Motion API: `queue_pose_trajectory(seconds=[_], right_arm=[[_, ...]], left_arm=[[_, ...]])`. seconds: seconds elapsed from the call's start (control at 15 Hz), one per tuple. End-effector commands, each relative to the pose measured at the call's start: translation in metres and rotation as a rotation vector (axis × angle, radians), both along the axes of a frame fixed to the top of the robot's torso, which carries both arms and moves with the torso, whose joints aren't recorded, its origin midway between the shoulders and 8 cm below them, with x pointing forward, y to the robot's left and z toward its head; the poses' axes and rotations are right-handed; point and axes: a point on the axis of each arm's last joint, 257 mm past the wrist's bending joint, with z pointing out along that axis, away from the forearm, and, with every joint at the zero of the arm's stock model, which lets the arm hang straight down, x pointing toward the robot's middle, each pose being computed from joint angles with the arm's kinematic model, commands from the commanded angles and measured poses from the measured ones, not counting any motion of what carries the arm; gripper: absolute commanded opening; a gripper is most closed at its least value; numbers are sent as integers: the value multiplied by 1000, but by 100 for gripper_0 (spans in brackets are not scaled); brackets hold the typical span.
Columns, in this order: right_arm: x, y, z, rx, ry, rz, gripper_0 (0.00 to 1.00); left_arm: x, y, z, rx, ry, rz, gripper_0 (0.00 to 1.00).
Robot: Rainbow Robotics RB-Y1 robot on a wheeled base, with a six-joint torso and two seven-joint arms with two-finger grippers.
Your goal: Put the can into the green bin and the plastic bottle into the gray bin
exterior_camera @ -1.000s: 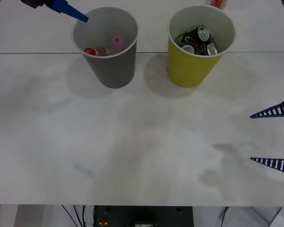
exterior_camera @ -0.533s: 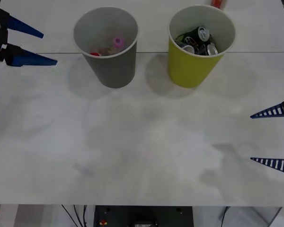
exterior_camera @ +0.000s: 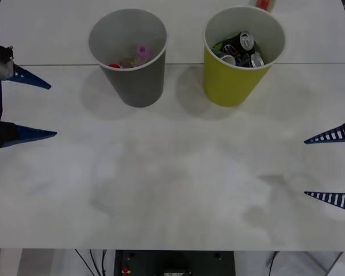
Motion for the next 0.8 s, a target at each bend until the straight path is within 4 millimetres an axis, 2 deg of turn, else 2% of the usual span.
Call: queue_pose_trajectory(seconds=[0.07,0.47,0.8], right_arm=[[0,0,0,0,0,0,100],[0,0,0,0,0,0,100],[0,0,0,0,0,0,100]], left_arm=[[-18,4,-21,14,-22,-54,100],[-50,-5,-60,14,-55,-175,100],[-61,-10,-75,1,-52,-213,100]])
